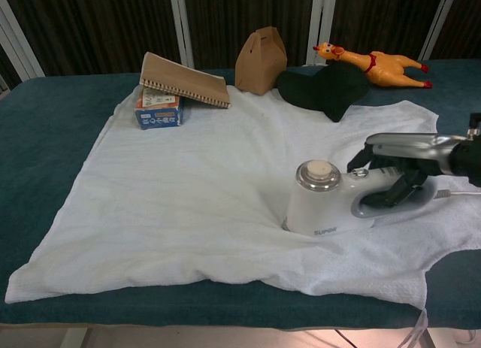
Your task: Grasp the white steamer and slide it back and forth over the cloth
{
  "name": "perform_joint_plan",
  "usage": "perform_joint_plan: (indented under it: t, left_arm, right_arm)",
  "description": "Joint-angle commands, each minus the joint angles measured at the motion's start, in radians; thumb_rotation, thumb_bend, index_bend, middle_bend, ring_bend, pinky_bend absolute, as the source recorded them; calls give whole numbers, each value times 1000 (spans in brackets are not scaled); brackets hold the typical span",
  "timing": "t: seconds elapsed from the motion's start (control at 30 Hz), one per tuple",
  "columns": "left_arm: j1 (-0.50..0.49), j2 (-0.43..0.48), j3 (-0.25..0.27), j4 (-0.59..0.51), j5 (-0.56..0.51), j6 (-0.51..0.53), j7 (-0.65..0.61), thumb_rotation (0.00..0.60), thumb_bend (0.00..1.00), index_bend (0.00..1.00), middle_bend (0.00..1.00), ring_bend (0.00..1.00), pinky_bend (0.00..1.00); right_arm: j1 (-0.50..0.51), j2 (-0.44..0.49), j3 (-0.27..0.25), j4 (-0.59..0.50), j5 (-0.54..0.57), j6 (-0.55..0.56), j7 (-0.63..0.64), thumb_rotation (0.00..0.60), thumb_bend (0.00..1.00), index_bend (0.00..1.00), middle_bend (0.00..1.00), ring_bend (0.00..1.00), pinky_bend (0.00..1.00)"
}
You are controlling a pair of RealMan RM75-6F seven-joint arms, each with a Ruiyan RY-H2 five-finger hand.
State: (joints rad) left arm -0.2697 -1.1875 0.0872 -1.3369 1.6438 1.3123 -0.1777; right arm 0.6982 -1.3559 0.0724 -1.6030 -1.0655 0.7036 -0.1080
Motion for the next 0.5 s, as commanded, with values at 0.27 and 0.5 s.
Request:
perform_joint_plan:
  t: [0.27, 0.5]
  left_arm:
    - [25, -1, 13, 6, 21, 44, 1, 600, 22, 54, 77, 17, 110]
    - [13, 5, 6, -3, 18, 30, 10, 600, 22, 54, 77, 17, 109]
  right_arm:
    - [-95, 54, 23, 54, -100, 192, 89, 600, 826, 1000, 1000, 1000, 1000]
    - [-162, 93, -3, 186, -122, 181, 235, 600, 826, 1000, 1000, 1000, 1000]
